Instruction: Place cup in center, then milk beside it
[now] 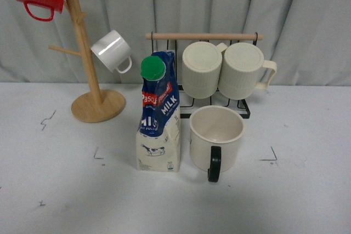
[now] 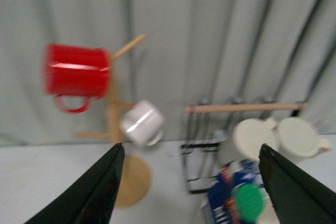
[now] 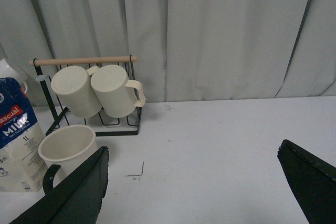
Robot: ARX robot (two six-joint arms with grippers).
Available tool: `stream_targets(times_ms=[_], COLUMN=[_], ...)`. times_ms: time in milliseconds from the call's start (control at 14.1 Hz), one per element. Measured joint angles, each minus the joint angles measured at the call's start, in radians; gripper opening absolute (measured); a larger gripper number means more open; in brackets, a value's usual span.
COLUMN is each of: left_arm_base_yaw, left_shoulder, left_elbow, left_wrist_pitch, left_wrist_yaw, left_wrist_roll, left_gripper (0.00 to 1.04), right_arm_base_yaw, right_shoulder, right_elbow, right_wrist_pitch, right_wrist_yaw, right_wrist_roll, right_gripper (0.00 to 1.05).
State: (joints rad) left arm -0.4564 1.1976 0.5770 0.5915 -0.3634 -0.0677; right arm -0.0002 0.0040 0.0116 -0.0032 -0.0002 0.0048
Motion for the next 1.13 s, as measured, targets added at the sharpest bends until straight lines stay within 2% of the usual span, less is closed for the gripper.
stream_targets(times_ms=[141, 424, 495, 848, 990, 1061, 1131], left_arm_base_yaw=[0.116, 0.234, 0.26, 0.35, 0.438, 0.462, 0.459], left_shoulder=[-0.193, -0.359, -0.402, -0.577, -0.647, -0.682, -0.716], left_elbow=[-0.151, -0.341, -0.369, -0.475, -0.505, -0.516, -0.524], left_wrist_pitch=[-0.009, -0.002, -0.006, -0.077, -0.122, -0.146, -0.169], left_wrist_yaw=[0.002, 0.138, 0.163, 0.253, 0.344, 0.349, 0.363], left_wrist_roll=[0.037, 0.05, 0.052, 0.053, 0.053, 0.053, 0.053], left_gripper=[0.57, 0.08, 0.02, 0.02, 0.02, 0.02, 0.02], right_arm_base_yaw=[0.0, 0.0, 0.0, 0.0, 0.0, 0.0, 0.0], right_shoulder=[0.0, 0.0, 0.0, 0.0, 0.0, 0.0, 0.0], right_elbow=[0.0, 0.0, 0.0, 0.0, 0.0, 0.0, 0.0], right_wrist_pitch=[0.0, 0.0, 0.0, 0.0, 0.0, 0.0, 0.0], right_wrist_yaw=[0.0, 0.0, 0.0, 0.0, 0.0, 0.0, 0.0], right_wrist_roll=[0.0, 0.0, 0.0, 0.0, 0.0, 0.0, 0.0], right_gripper=[0.98, 0.98, 0.98, 0.98, 0.98, 0.98, 0.98])
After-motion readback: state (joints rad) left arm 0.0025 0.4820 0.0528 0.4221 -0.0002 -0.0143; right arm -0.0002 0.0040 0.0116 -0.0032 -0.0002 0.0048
